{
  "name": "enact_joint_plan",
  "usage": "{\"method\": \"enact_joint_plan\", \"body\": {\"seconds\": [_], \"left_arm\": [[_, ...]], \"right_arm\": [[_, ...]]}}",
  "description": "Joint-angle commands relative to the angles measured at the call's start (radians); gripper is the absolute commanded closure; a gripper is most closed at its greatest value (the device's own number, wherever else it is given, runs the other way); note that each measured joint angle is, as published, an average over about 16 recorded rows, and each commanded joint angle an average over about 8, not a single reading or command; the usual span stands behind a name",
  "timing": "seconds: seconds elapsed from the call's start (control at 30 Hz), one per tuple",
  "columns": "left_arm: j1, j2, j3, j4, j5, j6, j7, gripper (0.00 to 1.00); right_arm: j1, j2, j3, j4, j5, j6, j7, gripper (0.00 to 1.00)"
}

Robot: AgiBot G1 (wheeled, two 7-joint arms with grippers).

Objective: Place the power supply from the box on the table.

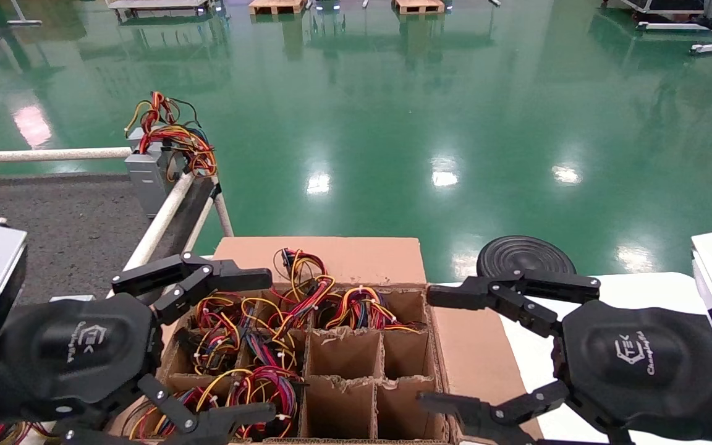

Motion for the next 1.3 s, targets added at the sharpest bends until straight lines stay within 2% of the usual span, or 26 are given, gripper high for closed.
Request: {"method": "enact_joint_plan", "body": {"seconds": [0.03, 0.3, 0.5, 0.9, 1.3], "left_arm": [[0.0, 0.0, 0.0, 0.0, 0.0, 0.0, 0.0, 0.0], [0.0, -0.006, 0.01, -0.001, 0.011, 0.001, 0.002, 0.0], [-0.038, -0.019, 0.054, -0.005, 0.067, 0.007, 0.005, 0.0], [-0.209, -0.011, 0.184, -0.006, 0.249, 0.038, -0.005, 0.0], [-0.412, 0.057, 0.353, 0.076, 0.473, 0.133, 0.101, 0.0]], "right_arm": [[0.0, 0.0, 0.0, 0.0, 0.0, 0.0, 0.0, 1.0], [0.0, 0.0, 0.0, 0.0, 0.0, 0.0, 0.0, 1.0], [0.0, 0.0, 0.0, 0.0, 0.0, 0.0, 0.0, 1.0], [0.0, 0.0, 0.0, 0.0, 0.0, 0.0, 0.0, 1.0], [0.0, 0.0, 0.0, 0.0, 0.0, 0.0, 0.0, 1.0]]}}
